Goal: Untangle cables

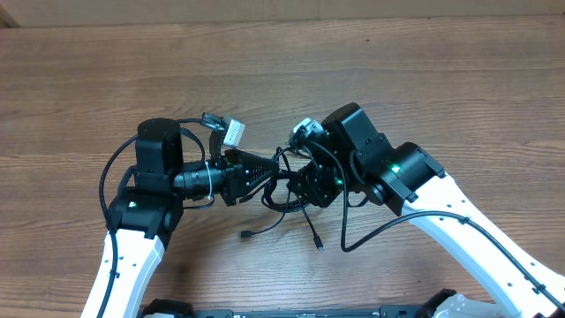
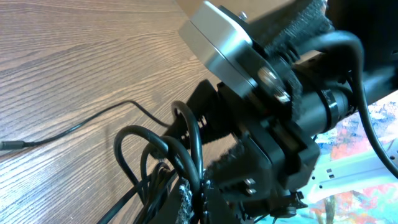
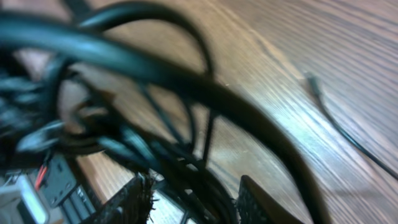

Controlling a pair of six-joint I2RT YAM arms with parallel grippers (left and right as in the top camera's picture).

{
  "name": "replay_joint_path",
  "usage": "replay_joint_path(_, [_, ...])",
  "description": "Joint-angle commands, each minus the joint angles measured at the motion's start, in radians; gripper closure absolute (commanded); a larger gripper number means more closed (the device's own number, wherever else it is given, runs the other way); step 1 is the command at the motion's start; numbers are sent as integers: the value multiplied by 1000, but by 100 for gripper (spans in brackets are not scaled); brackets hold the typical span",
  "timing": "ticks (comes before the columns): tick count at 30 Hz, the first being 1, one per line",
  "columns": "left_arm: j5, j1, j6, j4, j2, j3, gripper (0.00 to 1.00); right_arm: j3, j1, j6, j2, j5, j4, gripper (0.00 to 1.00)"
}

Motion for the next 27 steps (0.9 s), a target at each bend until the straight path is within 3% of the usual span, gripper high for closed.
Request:
replay_joint_path(1, [35, -1, 20, 13, -12, 4, 96, 15, 3, -118, 0, -121, -1, 62])
replay_joint_path(6, [38, -1, 20, 12, -12, 4, 96, 15, -7, -122, 0, -108, 0, 75])
replay_joint_path(11, [37, -1, 19, 13, -12, 4, 96, 15, -31, -121, 0, -107, 0, 96])
replay_joint_path(20, [7, -1, 16, 23, -12, 4, 96, 15, -33, -107, 0, -202, -17, 96])
replay_joint_path(23, [-95, 0, -49, 23, -12, 4, 96, 15, -33, -61, 0, -203, -61, 96])
replay_joint_path(27, [-349, 0, -188, 9, -12, 4, 96, 15, -34, -57, -15, -231, -170, 96])
